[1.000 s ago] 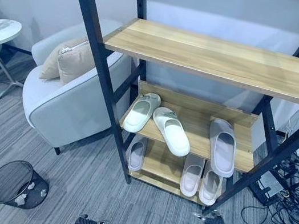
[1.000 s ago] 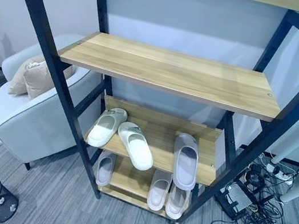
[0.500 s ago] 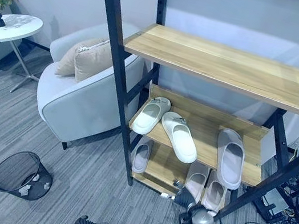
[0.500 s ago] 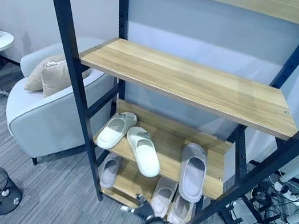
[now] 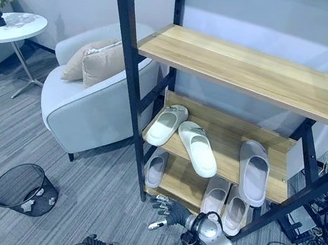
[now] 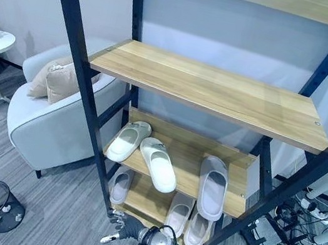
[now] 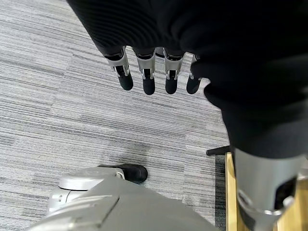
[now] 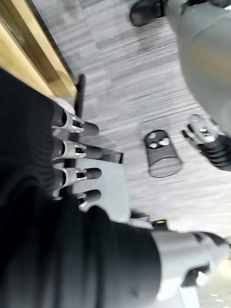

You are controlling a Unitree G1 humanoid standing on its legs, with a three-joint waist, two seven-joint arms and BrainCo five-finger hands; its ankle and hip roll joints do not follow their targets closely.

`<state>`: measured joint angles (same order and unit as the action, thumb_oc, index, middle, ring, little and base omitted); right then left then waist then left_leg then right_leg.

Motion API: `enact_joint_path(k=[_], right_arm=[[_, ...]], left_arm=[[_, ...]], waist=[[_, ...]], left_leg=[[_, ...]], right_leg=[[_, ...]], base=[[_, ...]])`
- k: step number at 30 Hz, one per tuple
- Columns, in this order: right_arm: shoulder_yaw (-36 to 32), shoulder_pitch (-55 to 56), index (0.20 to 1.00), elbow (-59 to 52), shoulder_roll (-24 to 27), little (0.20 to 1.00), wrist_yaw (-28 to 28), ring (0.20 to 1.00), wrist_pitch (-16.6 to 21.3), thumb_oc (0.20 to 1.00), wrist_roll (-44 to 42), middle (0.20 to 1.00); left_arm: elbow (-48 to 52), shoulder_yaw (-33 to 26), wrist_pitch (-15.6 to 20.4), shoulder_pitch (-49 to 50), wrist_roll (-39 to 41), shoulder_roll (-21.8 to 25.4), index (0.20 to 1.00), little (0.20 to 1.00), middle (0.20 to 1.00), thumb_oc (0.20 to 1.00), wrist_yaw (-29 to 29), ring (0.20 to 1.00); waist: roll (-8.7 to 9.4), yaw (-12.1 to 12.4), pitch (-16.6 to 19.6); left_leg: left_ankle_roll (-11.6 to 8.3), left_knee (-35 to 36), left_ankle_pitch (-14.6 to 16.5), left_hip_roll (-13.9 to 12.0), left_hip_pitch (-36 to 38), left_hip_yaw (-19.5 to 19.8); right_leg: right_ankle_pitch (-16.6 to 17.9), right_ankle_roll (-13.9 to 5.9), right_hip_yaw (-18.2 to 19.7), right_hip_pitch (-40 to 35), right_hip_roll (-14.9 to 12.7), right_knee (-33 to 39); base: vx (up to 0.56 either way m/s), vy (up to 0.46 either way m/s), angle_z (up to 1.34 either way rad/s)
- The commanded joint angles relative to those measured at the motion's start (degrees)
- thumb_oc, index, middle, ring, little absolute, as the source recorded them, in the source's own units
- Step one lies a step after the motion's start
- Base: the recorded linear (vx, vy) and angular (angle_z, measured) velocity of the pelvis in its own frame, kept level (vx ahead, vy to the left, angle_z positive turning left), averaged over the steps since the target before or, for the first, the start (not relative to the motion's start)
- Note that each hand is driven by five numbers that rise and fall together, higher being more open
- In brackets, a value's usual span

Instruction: Arrange the slippers neatly on the shoe rack.

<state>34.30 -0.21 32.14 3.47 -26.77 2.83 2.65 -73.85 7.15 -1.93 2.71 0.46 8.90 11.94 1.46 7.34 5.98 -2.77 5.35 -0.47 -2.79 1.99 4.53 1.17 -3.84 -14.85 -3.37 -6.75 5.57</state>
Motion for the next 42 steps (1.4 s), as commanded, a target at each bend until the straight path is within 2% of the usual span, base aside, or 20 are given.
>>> enact_joint_path(k=[1, 5, 7, 10, 12, 14, 15, 16, 18, 19, 21, 22, 25, 28, 36, 37, 38, 41, 42], right_arm=[[-0.2, -2.0, 1.000, -4.3, -0.2, 1.000, -0.1, 1.000, 1.5, 1.000, -3.5, 1.000], [-1.3, -1.8, 1.000, -14.4, 1.7, 1.000, 4.3, 1.000, 3.8, 1.000, -5.5, 1.000], [-2.3, -1.7, 1.000, -16.7, 2.0, 1.000, 6.3, 1.000, 5.5, 1.000, -6.5, 1.000], [-4.0, -1.8, 1.000, -21.7, 2.7, 1.000, 12.2, 1.000, 8.8, 1.000, -7.6, 1.000], [-4.6, -1.9, 1.000, -22.6, 3.1, 1.000, 14.1, 1.000, 9.6, 1.000, -7.3, 1.000], [-6.4, -1.8, 1.000, -26.4, 4.7, 1.000, 18.8, 1.000, 11.8, 1.000, -6.7, 1.000], [-6.4, -1.8, 1.000, -26.5, 4.7, 1.000, 18.8, 1.000, 11.7, 1.000, -6.7, 1.000], [-8.1, -1.8, 1.000, -28.0, 5.3, 1.000, 22.2, 1.000, 12.2, 1.000, -5.9, 1.000], [-8.9, -1.7, 1.000, -28.5, 5.6, 1.000, 24.0, 1.000, 12.5, 1.000, -5.2, 1.000], [-12.0, -1.8, 1.000, -30.4, 7.3, 1.000, 29.9, 1.000, 12.9, 1.000, -1.7, 1.000], [-12.7, -1.9, 1.000, -31.1, 7.7, 1.000, 31.0, 1.000, 12.4, 1.000, -0.7, 1.000], [-14.3, -2.2, 1.000, -32.0, 8.7, 1.000, 33.4, 1.000, 11.2, 1.000, 1.7, 1.000], [-16.1, -3.8, 1.000, -32.7, 11.5, 1.000, 35.7, 1.000, 8.5, 1.000, 6.9, 1.000], [-17.7, -5.1, 1.000, -32.8, 13.5, 1.000, 36.6, 1.000, 3.5, 1.000, 12.6, 1.000], [-20.2, -6.5, 1.000, -30.3, 14.1, 1.000, 36.6, 1.000, -2.8, 1.000, 16.9, 1.000], [-20.7, -7.6, 1.000, -30.1, 14.5, 1.000, 35.8, 1.000, -5.3, 1.000, 18.5, 1.000], [-21.3, -8.2, 1.000, -29.3, 14.4, 1.000, 36.0, 1.000, -6.0, 1.000, 18.9, 1.000], [-22.1, -10.2, 1.000, -26.3, 13.6, 1.000, 38.0, 1.000, -4.7, 1.000, 17.5, 1.000], [-22.6, -13.2, 1.000, -23.8, 14.3, 1.000, 37.8, 1.000, -5.4, 1.000, 17.7, 1.000]], left_arm=[[-7.8, 2.1, 0.6, -4.8, -0.8, -6.0, 1.000, 1.000, 1.000, 1.000, 1.3, 1.000], [-7.8, 1.8, 1.9, -3.9, 0.1, -6.6, 1.000, 1.000, 1.000, 1.000, 1.9, 1.000], [-7.1, 1.8, 2.6, -3.4, 0.1, -6.6, 1.000, 1.000, 1.000, 1.000, 2.8, 1.000], [-6.7, 1.6, 4.1, -2.6, 0.7, -6.8, 1.000, 1.000, 1.000, 1.000, 3.7, 1.000], [-6.8, 1.4, 4.4, -2.5, 0.8, -6.9, 1.000, 1.000, 1.000, 1.000, 3.7, 1.000], [-6.7, 1.0, 4.7, -2.1, 1.0, -7.1, 1.000, 1.000, 1.000, 1.000, 3.5, 1.000], [-6.7, 1.0, 4.7, -2.0, 1.0, -7.1, 1.000, 1.000, 1.000, 1.000, 3.5, 1.000], [-6.8, 0.9, 4.9, -1.6, 1.2, -7.2, 1.000, 1.000, 1.000, 1.000, 3.6, 1.000], [-6.8, 0.8, 5.0, -1.5, 1.3, -7.3, 1.000, 1.000, 1.000, 1.000, 3.6, 1.000], [-6.6, 0.5, 5.2, -0.8, 1.5, -7.6, 1.000, 1.000, 1.000, 1.000, 3.6, 1.000], [-6.5, 0.5, 5.3, -0.6, 1.5, -7.7, 1.000, 1.000, 1.000, 1.000, 3.5, 1.000], [-6.6, 0.4, 5.4, -0.2, 1.5, -7.8, 1.000, 1.000, 1.000, 1.000, 3.5, 1.000], [-6.4, 0.5, 5.3, 0.0, 1.3, -7.8, 1.000, 1.000, 1.000, 1.000, 3.5, 1.000], [-6.1, 0.2, 5.2, -0.3, 1.5, -8.0, 1.000, 1.000, 1.000, 1.000, 3.3, 1.000], [-4.7, 0.3, 4.4, -0.4, 1.1, -8.1, 1.000, 1.000, 1.000, 1.000, 3.4, 1.000], [-4.6, 0.4, 4.2, -0.4, 1.0, -8.1, 1.000, 1.000, 1.000, 1.000, 3.5, 1.000], [-4.4, 0.6, 3.8, -0.7, 1.0, -8.2, 1.000, 1.000, 1.000, 1.000, 3.5, 1.000], [-4.3, 1.1, 3.8, -1.1, 0.7, -8.2, 1.000, 1.000, 1.000, 1.000, 3.4, 1.000], [-3.4, 1.1, 3.2, -1.9, 0.8, -8.1, 1.000, 1.000, 1.000, 1.000, 3.5, 1.000]], waist=[[0.25, 1.7, -0.4], [0.01, 0.8, -0.4], [-0.04, 0.7, -0.3], [-0.03, 0.4, 0.0], [-0.05, 0.3, 0.0], [-0.03, 0.0, 0.2], [-0.06, 0.0, 0.2], [-0.09, -0.3, 0.3], [-0.11, -0.4, 0.3], [-0.19, -0.7, 0.4], [-0.22, -0.7, 0.4], [-0.18, -0.8, 0.4], [-0.11, -0.9, 0.3], [-0.08, -0.9, 0.1], [0.28, -0.8, -0.4], [0.42, -0.6, -0.6], [0.53, -0.5, -0.8], [0.87, -0.2, -1.1], [1.23, 0.0, -1.8]], left_leg=[[0.44, -0.3, -0.8, -0.9, -1.5, -1.4], [0.39, -0.3, -0.8, -1.1, -1.2, -1.9], [0.37, -0.3, -0.7, -1.1, -1.2, -2.0], [0.28, -0.3, -0.8, -1.2, -1.1, -2.1], [0.28, -0.3, -0.8, -1.2, -1.1, -2.1], [0.28, -0.3, -0.8, -1.3, -1.2, -2.2], [0.28, -0.3, -0.8, -1.3, -1.2, -2.2], [0.26, -0.3, -0.9, -1.4, -1.2, -2.2], [0.26, -0.3, -0.9, -1.3, -1.3, -2.2], [0.27, -0.3, -0.9, -1.3, -1.4, -2.3], [0.28, -0.3, -0.9, -1.3, -1.4, -2.3], [0.29, -0.3, -1.0, -1.3, -1.4, -2.4], [0.30, -0.3, -1.1, -1.3, -1.7, -2.6], [0.35, -0.3, -1.2, -1.2, -1.9, -2.8], [0.55, -0.3, -1.3, -1.1, -2.7, -2.7], [0.57, -0.3, -1.3, -1.0, -2.9, -2.7], [0.58, -0.3, -1.3, -0.9, -3.3, -2.8], [0.60, -0.3, -1.6, -0.8, -4.2, -2.4], [0.72, -0.3, -1.9, -0.5, -5.5, -2.2]], right_leg=[[-2.1, -1.88, 0.9, -2.4, -1.6, -0.6], [-2.1, -1.79, 1.4, -2.4, -1.5, -0.6], [-2.1, -1.77, 1.4, -2.4, -1.4, -0.6], [-2.2, -1.66, 1.5, -2.4, -1.4, -0.6], [-2.2, -1.64, 1.6, -2.4, -1.4, -0.6], [-2.2, -1.63, 1.6, -2.3, -1.4, -0.6], [-2.2, -1.63, 1.6, -2.3, -1.4, -0.6], [-2.2, -1.60, 1.7, -2.2, -1.4, -0.6], [-2.2, -1.61, 1.7, -2.2, -1.4, -0.6], [-2.2, -1.62, 1.7, -2.1, -1.5, -0.6], [-2.2, -1.64, 1.8, -2.0, -1.5, -0.6], [-2.1, -1.63, 1.8, -1.9, -1.5, -0.6], [-2.0, -1.65, 1.8, -1.7, -1.5, -0.6], [-1.9, -1.73, 1.8, -1.4, -1.6, -0.6], [-1.7, -2.01, 1.5, -0.7, -1.9, -0.6], [-1.6, -2.12, 1.4, -0.4, -2.0, -0.6], [-1.6, -2.23, 1.3, -0.1, -2.0, -0.6], [-1.4, -2.36, 1.2, 0.4, -2.2, -0.6], [-1.2, -2.77, 0.9, 1.5, -2.3, -0.6]], base=[[0.00, 0.000, 0.00], [0.00, 0.002, -0.08], [0.01, 0.000, -0.07], [0.00, 0.000, 0.00], [0.00, 0.000, 0.00], [0.00, 0.000, 0.00], [0.00, 0.000, 0.00], [0.00, 0.000, 0.00], [0.00, 0.000, 0.00], [0.00, 0.000, 0.00], [0.00, 0.000, 0.00], [0.00, 0.000, 0.00], [0.00, 0.000, 0.00], [0.00, 0.000, 0.00], [0.00, 0.000, 0.00], [0.00, 0.041, -0.01], [0.00, 0.043, -0.04], [-0.01, 0.048, 0.03], [-0.03, 0.065, 0.04]])
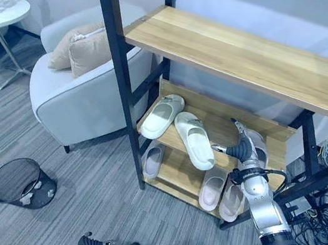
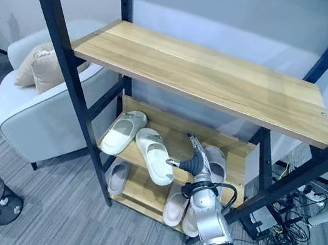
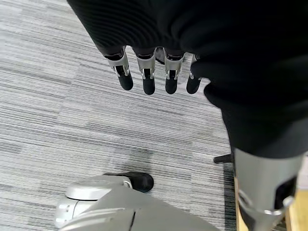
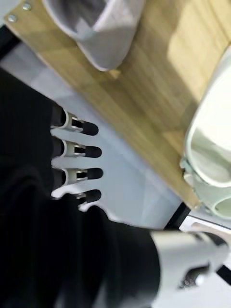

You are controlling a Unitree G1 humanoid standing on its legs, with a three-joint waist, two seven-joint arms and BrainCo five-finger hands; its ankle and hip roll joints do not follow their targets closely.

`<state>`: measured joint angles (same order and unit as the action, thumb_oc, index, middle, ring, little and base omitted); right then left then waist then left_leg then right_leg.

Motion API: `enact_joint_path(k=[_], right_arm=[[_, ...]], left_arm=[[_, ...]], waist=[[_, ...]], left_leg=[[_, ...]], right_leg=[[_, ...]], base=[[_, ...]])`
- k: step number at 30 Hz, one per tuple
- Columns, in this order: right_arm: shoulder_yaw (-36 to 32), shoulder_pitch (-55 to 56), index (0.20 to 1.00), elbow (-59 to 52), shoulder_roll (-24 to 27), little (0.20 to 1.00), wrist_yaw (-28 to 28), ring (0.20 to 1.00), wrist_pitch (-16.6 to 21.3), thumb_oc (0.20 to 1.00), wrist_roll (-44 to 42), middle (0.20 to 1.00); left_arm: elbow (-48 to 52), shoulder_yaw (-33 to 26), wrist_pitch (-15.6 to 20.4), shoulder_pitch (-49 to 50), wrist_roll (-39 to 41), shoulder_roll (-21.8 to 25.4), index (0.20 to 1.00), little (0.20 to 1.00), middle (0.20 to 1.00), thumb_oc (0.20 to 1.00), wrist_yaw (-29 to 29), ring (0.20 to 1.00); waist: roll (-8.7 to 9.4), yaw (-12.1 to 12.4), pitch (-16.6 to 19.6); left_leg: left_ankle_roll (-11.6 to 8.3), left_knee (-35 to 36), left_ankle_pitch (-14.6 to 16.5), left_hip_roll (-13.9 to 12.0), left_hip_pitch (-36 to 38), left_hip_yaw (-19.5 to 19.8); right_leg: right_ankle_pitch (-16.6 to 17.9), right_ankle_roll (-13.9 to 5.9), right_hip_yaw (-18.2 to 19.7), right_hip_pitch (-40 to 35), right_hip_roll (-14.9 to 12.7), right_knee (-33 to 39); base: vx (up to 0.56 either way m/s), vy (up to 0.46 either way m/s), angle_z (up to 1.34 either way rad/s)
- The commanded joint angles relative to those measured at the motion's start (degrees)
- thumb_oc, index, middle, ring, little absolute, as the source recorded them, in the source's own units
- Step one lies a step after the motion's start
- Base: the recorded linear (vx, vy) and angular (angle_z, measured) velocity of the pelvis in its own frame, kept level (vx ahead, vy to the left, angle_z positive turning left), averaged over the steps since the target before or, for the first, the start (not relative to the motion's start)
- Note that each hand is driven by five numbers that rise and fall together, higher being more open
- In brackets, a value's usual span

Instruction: Arrange the slippers neatly on the shoe rack.

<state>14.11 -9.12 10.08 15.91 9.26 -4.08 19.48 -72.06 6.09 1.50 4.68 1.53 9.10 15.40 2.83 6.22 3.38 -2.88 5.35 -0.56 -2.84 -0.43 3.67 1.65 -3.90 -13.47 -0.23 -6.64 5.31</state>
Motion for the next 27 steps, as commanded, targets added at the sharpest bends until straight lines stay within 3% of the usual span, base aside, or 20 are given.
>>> enact_joint_path(k=[1, 12, 20, 27], right_arm=[[-2.1, -5.3, 1.000, -1.1, 1.8, 1.000, 1.3, 1.000, 1.4, 1.000, 0.8, 1.000], [-0.4, -15.9, 1.000, 9.6, 1.8, 1.000, -1.0, 1.000, -1.3, 1.000, 1.0, 1.000], [-1.4, -15.9, 1.000, 11.5, 2.1, 1.000, -3.9, 1.000, -4.4, 1.000, 2.6, 1.000], [-0.8, -19.3, 1.000, 13.2, 2.6, 1.000, -4.5, 1.000, -4.2, 1.000, 2.6, 1.000]], left_arm=[[-5.0, 2.2, -0.3, -4.2, -0.4, -8.2, 1.000, 1.000, 1.000, 1.000, 0.0, 1.000], [-4.2, 2.0, 0.2, -7.8, 0.3, -8.2, 1.000, 1.000, 1.000, 1.000, -0.5, 1.000], [-4.6, 1.7, 0.7, -7.2, 0.9, -8.5, 1.000, 1.000, 1.000, 1.000, -0.2, 1.000], [-4.0, 2.1, 0.6, -8.7, 0.9, -9.2, 1.000, 1.000, 1.000, 1.000, -0.6, 1.000]], waist=[[-0.03, 1.3, 0.6], [1.37, 2.6, -2.6], [1.33, 2.7, -3.2], [1.52, 3.2, -4.7]], left_leg=[[0.86, -0.3, -2.0, -0.5, -3.4, -1.3], [1.52, -0.3, -2.9, 0.3, -6.6, -0.5], [1.89, -0.3, -2.9, 0.9, -6.8, -0.3], [1.81, -0.3, -3.5, 0.7, -8.4, 0.1]], right_leg=[[-1.6, -2.80, -0.5, -1.4, -2.5, -0.3], [-0.7, -4.14, -1.6, 0.8, -3.5, -0.3], [-0.5, -4.43, -1.8, 0.8, -4.2, -0.3], [-0.1, -4.57, -2.2, 2.1, -4.2, -0.3]], base=[[-0.04, 0.078, -0.05], [-0.04, 0.040, 0.03], [0.01, 0.036, 0.03], [-0.02, 0.004, 0.01]])
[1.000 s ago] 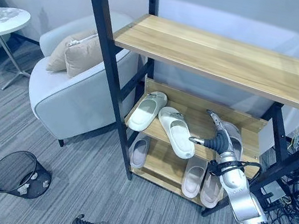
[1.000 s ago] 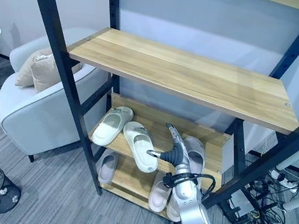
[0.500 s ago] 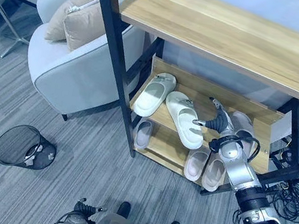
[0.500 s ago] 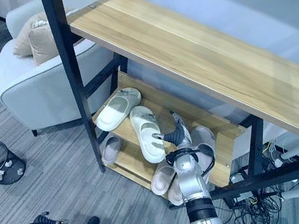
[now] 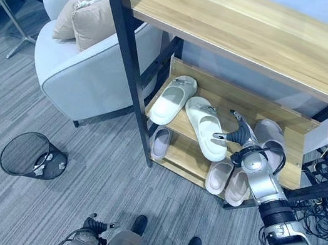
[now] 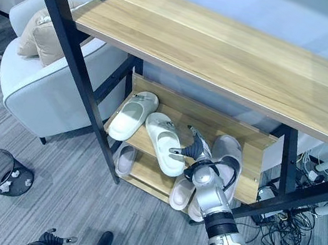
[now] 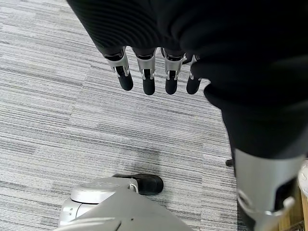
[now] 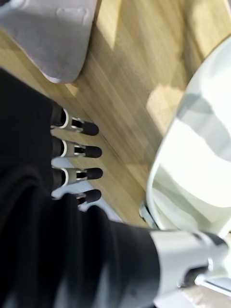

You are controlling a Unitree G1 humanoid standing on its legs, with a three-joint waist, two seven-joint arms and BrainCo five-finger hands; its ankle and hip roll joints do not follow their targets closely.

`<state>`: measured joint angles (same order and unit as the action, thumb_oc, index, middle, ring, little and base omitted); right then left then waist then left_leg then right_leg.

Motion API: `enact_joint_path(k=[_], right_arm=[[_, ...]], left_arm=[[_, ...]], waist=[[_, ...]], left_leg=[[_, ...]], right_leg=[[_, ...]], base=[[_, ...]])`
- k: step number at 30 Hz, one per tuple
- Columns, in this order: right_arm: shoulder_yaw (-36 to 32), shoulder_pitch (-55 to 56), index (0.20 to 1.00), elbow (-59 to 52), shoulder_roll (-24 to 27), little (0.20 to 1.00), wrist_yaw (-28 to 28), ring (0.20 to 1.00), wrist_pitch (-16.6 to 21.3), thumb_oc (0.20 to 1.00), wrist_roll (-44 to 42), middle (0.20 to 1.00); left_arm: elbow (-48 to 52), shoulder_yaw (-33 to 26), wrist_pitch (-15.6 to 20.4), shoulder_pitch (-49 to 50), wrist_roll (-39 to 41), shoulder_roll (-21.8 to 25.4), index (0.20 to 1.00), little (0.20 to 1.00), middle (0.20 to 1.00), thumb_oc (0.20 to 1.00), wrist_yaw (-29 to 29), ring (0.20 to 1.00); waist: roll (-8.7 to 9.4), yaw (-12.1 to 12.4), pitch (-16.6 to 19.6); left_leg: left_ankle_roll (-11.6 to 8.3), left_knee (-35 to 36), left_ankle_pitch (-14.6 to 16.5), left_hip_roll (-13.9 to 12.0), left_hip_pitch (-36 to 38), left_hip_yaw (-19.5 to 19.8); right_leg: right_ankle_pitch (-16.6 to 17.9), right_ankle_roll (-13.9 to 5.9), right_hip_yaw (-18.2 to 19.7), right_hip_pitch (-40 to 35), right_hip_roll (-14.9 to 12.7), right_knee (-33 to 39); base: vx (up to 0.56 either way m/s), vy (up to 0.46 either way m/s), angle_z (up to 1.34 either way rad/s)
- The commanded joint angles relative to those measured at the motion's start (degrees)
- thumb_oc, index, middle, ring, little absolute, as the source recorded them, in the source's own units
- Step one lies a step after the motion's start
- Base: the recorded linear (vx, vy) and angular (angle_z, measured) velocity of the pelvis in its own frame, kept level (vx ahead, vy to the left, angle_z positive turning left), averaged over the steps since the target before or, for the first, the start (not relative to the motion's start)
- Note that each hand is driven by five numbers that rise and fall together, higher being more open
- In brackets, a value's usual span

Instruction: Arrange the slippers neatly on the shoe rack.

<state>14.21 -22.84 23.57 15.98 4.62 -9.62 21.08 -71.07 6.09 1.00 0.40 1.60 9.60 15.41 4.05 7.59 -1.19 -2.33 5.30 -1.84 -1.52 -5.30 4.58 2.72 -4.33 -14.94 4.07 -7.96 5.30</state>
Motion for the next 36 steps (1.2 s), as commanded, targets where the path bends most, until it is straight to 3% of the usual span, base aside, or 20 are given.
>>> enact_joint_path(k=[1, 10, 23, 24, 25, 26, 28, 30, 31, 36], right_arm=[[-0.7, -6.0, 1.000, 0.1, 2.5, 1.000, 0.2, 1.000, 1.4, 1.000, 0.9, 1.000], [-0.8, -10.4, 1.000, 3.3, 3.1, 1.000, 1.1, 1.000, 0.9, 1.000, 0.2, 1.000], [-0.1, -15.4, 1.000, 10.0, 3.9, 1.000, 2.2, 1.000, 3.3, 1.000, -1.4, 1.000], [0.0, -15.5, 0.846, 10.8, 4.0, 0.846, 2.6, 0.846, 3.8, 0.846, -1.4, 0.846], [0.0, -16.0, 0.520, 11.6, 4.0, 0.520, 3.3, 0.520, 4.0, 0.520, -1.7, 0.520], [-0.3, -16.3, 0.442, 11.8, 3.9, 0.442, 3.8, 0.442, 4.1, 0.442, -1.8, 0.442], [-0.8, -16.3, 0.429, 12.5, 3.8, 0.429, 5.2, 0.429, 4.5, 0.429, -2.3, 0.429], [-1.3, -15.9, 0.329, 13.3, 3.7, 0.329, 6.7, 0.329, 4.9, 0.329, -2.4, 0.329], [-2.9, -15.1, 0.200, 12.8, 3.4, 0.200, 8.3, 0.200, 4.8, 0.200, -3.1, 0.200], [-5.2, -14.0, 0.200, 11.1, 2.7, 0.200, 12.2, 0.200, 5.3, 0.200, -4.0, 0.200]], left_arm=[[-4.7, 2.2, 1.0, -4.8, 0.7, -9.7, 1.000, 1.000, 1.000, 1.000, -0.6, 1.000], [-6.6, 1.4, 2.1, -7.6, 1.6, -8.9, 1.000, 1.000, 1.000, 1.000, -0.4, 1.000], [-4.9, 1.0, 2.7, -9.7, 2.5, -9.3, 1.000, 1.000, 1.000, 1.000, -0.6, 1.000], [-5.0, 1.1, 2.7, -9.7, 2.5, -9.4, 1.000, 1.000, 1.000, 1.000, -0.6, 1.000], [-5.4, 1.2, 2.9, -9.8, 2.4, -9.6, 1.000, 1.000, 1.000, 1.000, -0.7, 1.000], [-5.6, 1.1, 2.9, -10.0, 2.6, -9.6, 1.000, 1.000, 1.000, 1.000, -0.7, 1.000], [-5.8, 1.1, 3.1, -10.2, 2.7, -9.7, 1.000, 1.000, 1.000, 1.000, -0.7, 1.000], [-6.1, 1.1, 3.2, -10.2, 2.7, -9.7, 1.000, 1.000, 1.000, 1.000, -0.7, 1.000], [-6.1, 0.9, 3.5, -9.8, 2.8, -9.8, 1.000, 1.000, 1.000, 1.000, -0.6, 1.000], [-6.1, 0.9, 3.6, -9.7, 3.2, -10.0, 1.000, 1.000, 1.000, 1.000, -0.6, 1.000]], waist=[[0.41, 1.9, -0.5], [1.77, 2.8, -3.1], [1.92, 3.7, -6.2], [1.91, 3.8, -6.3], [1.88, 3.9, -6.6], [1.86, 3.9, -6.7], [1.77, 3.9, -7.0], [1.65, 3.9, -7.1], [1.34, 3.7, -7.0], [1.03, 3.4, -6.8]], left_leg=[[1.23, -0.3, -2.4, -0.6, -3.9, -0.8], [1.38, -0.3, -3.1, -0.7, -5.8, 0.1], [1.64, -0.3, -4.0, -0.3, -7.8, 0.7], [1.64, -0.3, -4.1, -0.3, -7.9, 0.8], [1.63, -0.3, -4.2, -0.3, -8.1, 0.9], [1.63, -0.3, -4.2, -0.2, -8.2, 0.9], [1.67, -0.3, -4.3, -0.1, -8.4, 1.0], [1.67, -0.3, -4.3, 0.0, -8.4, 1.1], [1.64, -0.3, -4.3, 0.1, -8.3, 1.1], [1.65, -0.3, -4.2, 0.2, -8.3, 0.9]], right_leg=[[-1.2, -4.19, -0.8, -2.0, -2.8, -0.3], [-0.9, -4.61, -1.6, -0.8, -2.8, -0.3], [-0.1, -5.31, -2.4, 0.4, -3.4, -0.3], [-0.1, -5.32, -2.5, 0.4, -3.4, -0.3], [-0.1, -5.38, -2.7, 0.5, -3.5, -0.3], [0.0, -5.41, -2.7, 0.5, -3.6, -0.3], [0.1, -5.46, -2.8, 0.6, -3.6, -0.3], [0.1, -5.51, -2.9, 0.4, -3.8, -0.3], [0.1, -5.58, -3.1, 0.4, -4.0, -0.3], [0.2, -5.63, -2.9, 0.5, -4.3, -0.3]], base=[[-0.07, -0.008, 0.01], [-0.02, 0.000, 0.05], [-0.02, 0.013, 0.04], [0.00, 0.000, 0.00], [0.00, 0.000, 0.00], [-0.04, 0.014, 0.03], [-0.01, 0.005, 0.02], [0.00, 0.018, 0.01], [0.01, 0.033, 0.00], [0.00, 0.009, 0.00]])
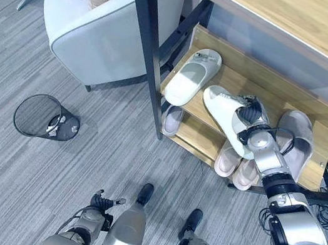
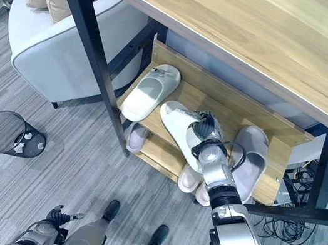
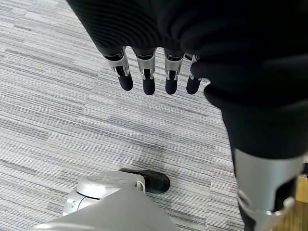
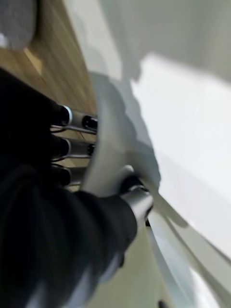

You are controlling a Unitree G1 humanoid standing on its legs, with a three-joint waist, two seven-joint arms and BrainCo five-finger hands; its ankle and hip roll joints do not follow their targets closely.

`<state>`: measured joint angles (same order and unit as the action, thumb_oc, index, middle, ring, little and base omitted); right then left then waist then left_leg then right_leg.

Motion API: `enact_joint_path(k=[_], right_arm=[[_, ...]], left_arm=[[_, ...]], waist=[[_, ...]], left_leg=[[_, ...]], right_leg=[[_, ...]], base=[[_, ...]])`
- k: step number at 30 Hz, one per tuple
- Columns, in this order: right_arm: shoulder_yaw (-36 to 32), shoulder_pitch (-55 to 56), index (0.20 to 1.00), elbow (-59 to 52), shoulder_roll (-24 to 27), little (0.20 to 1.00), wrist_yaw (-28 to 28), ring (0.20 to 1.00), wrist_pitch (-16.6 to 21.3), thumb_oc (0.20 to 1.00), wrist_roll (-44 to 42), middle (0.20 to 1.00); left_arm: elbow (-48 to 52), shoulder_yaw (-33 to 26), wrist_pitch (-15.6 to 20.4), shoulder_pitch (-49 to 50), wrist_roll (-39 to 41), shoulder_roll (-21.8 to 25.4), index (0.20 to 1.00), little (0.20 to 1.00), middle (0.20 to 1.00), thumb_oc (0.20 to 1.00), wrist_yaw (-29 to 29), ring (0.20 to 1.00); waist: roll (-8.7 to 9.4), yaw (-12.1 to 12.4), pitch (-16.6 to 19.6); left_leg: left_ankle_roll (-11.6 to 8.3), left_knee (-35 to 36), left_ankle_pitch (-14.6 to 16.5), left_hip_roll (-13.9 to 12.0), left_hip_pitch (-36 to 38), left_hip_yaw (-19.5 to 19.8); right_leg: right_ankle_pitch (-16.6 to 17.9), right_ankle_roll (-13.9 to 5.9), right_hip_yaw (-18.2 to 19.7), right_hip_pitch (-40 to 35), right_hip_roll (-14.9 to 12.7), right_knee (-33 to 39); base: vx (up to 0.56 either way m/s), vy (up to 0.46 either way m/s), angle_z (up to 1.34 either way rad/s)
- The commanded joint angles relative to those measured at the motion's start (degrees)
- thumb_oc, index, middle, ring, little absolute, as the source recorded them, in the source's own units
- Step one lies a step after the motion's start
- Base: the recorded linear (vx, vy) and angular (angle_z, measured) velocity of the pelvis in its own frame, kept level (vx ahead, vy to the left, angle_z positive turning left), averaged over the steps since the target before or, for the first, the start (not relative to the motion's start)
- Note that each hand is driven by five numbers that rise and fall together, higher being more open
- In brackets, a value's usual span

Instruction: Arrange the slippers neatly on the shoe rack.

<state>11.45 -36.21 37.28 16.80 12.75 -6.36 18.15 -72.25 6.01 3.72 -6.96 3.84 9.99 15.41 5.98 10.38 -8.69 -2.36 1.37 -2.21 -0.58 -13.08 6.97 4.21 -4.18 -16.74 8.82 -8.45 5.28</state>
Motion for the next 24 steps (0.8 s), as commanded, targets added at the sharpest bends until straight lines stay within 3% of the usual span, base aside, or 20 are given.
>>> enact_joint_path(k=[1, 5, 7, 12, 15, 24], right_arm=[[-3.1, -0.2, 0.200, -2.8, 1.5, 0.200, 5.3, 0.200, 1.9, 0.200, -1.2, 0.200], [-7.0, 2.0, 0.200, -4.5, -0.4, 0.200, 11.8, 0.200, 1.2, 0.200, -2.7, 0.200], [-8.9, 3.6, 0.200, -7.1, -2.5, 0.200, 15.8, 0.200, -2.0, 0.200, -3.5, 0.200], [-12.2, 4.6, 0.200, -8.0, -9.3, 0.200, 25.1, 0.200, -1.9, 0.200, -11.2, 0.200], [-12.1, 4.2, 0.200, -9.2, -14.6, 0.200, 31.6, 0.200, 0.4, 0.200, -16.1, 0.200], [-12.1, 1.8, 0.200, -8.4, -16.0, 0.200, 38.0, 0.200, 0.7, 0.200, -19.3, 0.200]], left_arm=[[-4.7, 1.0, 0.8, -2.4, 1.0, -10.5, 1.000, 1.000, 1.000, 1.000, -0.6, 1.000], [-4.2, 1.3, 0.8, -2.3, 0.9, -10.9, 1.000, 1.000, 1.000, 1.000, -0.6, 1.000], [-4.0, 1.5, 0.6, -1.9, 0.8, -11.3, 1.000, 1.000, 1.000, 1.000, -0.6, 1.000], [-4.8, 2.4, 0.2, -1.3, 0.1, -11.6, 1.000, 1.000, 1.000, 1.000, -0.6, 1.000], [-5.5, 2.9, -0.1, -1.8, -0.3, -11.6, 1.000, 1.000, 1.000, 1.000, -0.9, 1.000], [-5.3, 3.5, -0.8, -1.9, -0.7, -11.2, 1.000, 1.000, 1.000, 1.000, -1.6, 1.000]], waist=[[-0.94, 0.6, 0.7], [-1.26, 0.2, 0.8], [-1.37, 0.0, 1.1], [-1.61, -0.1, 1.8], [-1.62, 0.5, 2.1], [-1.67, 1.0, 1.9]], left_leg=[[1.70, 3.6, -3.8, -0.7, -0.5, -1.6], [1.76, 3.6, -3.9, -0.7, -0.5, -1.7], [1.85, 3.6, -3.8, -0.5, -0.3, -1.7], [1.92, 3.6, -3.8, -0.4, -0.2, -1.8], [2.04, 3.6, -4.1, -0.3, -0.5, -1.5], [2.18, 3.6, -4.5, 0.3, -1.2, -1.1]], right_leg=[[-1.3, -5.79, -1.0, -4.2, -3.8, -0.3], [-1.4, -5.77, -0.9, -4.2, -3.9, -0.3], [-1.4, -5.79, -0.8, -4.2, -4.0, -0.3], [-1.5, -5.96, -0.7, -4.1, -4.0, -0.3], [-1.5, -6.10, -0.9, -4.0, -4.2, -0.3], [-1.4, -6.55, -1.3, -3.8, -4.7, -0.3]], base=[[0.00, 0.000, 0.00], [0.00, 0.000, 0.00], [0.02, 0.010, 0.00], [0.02, 0.011, 0.00], [0.00, 0.000, 0.00], [0.00, 0.010, 0.03]])
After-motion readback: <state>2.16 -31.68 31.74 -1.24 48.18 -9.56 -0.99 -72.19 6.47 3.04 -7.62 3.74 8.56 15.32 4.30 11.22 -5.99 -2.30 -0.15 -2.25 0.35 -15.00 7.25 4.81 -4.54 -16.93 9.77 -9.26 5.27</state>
